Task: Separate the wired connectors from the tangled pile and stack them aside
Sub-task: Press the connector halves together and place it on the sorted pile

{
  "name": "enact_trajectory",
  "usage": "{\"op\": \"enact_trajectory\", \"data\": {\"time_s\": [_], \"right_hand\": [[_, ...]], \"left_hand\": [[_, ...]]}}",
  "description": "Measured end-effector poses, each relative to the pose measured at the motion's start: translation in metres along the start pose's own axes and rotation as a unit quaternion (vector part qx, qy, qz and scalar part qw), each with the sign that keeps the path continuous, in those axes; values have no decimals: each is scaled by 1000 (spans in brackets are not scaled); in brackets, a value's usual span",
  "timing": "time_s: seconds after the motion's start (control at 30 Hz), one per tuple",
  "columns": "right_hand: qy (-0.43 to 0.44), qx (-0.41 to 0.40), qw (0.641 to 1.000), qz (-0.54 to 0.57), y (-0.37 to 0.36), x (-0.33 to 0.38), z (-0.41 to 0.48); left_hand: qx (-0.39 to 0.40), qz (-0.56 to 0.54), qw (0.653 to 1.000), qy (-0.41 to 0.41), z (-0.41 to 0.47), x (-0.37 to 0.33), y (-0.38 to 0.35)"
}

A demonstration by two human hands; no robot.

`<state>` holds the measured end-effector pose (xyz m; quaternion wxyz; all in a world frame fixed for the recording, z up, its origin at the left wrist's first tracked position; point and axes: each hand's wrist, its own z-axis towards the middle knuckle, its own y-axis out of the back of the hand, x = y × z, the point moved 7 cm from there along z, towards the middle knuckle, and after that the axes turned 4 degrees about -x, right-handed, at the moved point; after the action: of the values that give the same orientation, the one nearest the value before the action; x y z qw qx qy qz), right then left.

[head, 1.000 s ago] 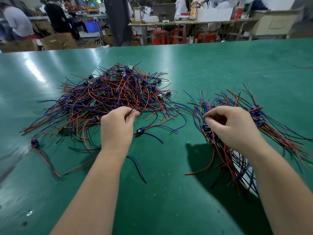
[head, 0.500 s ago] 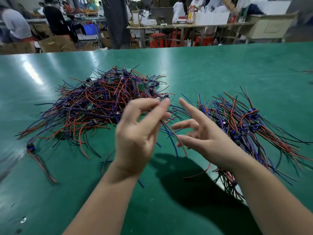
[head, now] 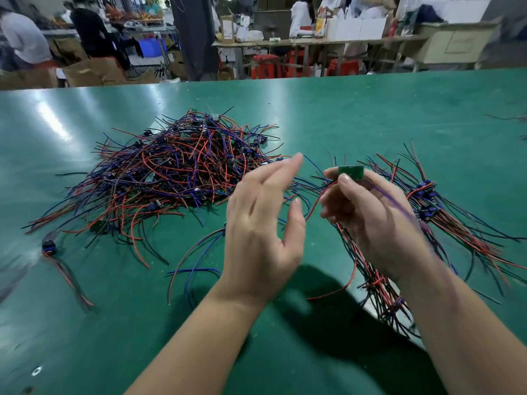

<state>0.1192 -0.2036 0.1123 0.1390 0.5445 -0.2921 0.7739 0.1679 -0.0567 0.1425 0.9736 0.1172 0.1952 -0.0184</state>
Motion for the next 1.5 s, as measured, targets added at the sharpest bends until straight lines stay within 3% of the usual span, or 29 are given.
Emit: {"op": "enact_trajectory", "data": {"time_s": [0.13, 0.3, 0.4, 0.47, 0.57, 0.63, 0.7, 0.8, 0.87, 1.0, 1.1, 1.2, 1.37, 1.5], "right_hand": [[-50, 37, 998, 24, -3, -8, -1], [34, 46, 975, -213, -4, -5, -3], [48, 66, 967, -241, -8, -4, -5], [59, 61, 961, -262, -4, 1, -3], [72, -8, 951, -300, 13, 8, 3], [34, -45, 965, -258, 24, 8, 7], [-64, -20, 987, -147, 26, -3, 7], [-182, 56, 981, -22, 18, -12, 1], [-223, 64, 972, 20, 16, -14, -1], [-255, 13, 959, 119, 18, -18, 1], [-272, 79, 949, 142, 6, -16, -5], [-258, 126, 948, 136, 2, -12, -9], [-259, 158, 952, 48, -1, -17, -13], [-259, 153, 953, -33, 0, -23, -15]], "left_hand": [[46, 36, 998, 15, 0, 7, -4], [105, -31, 994, 23, -8, 3, -17], [102, -54, 988, 99, -9, 10, -17], [125, -142, 956, 223, -12, 19, -24], [166, -267, 864, 393, -24, 28, -38], [190, -320, 812, 450, -31, 29, -45], [219, -353, 780, 467, -35, 25, -48], [248, -374, 762, 467, -37, 20, -50], [252, -381, 757, 467, -36, 19, -51], [230, -412, 722, 506, -37, 23, -48], [255, -451, 665, 538, -40, 18, -50], [303, -468, 630, 540, -43, 10, -51], [334, -443, 620, 554, -46, 10, -50], [340, -387, 660, 546, -52, 14, -54]]}}
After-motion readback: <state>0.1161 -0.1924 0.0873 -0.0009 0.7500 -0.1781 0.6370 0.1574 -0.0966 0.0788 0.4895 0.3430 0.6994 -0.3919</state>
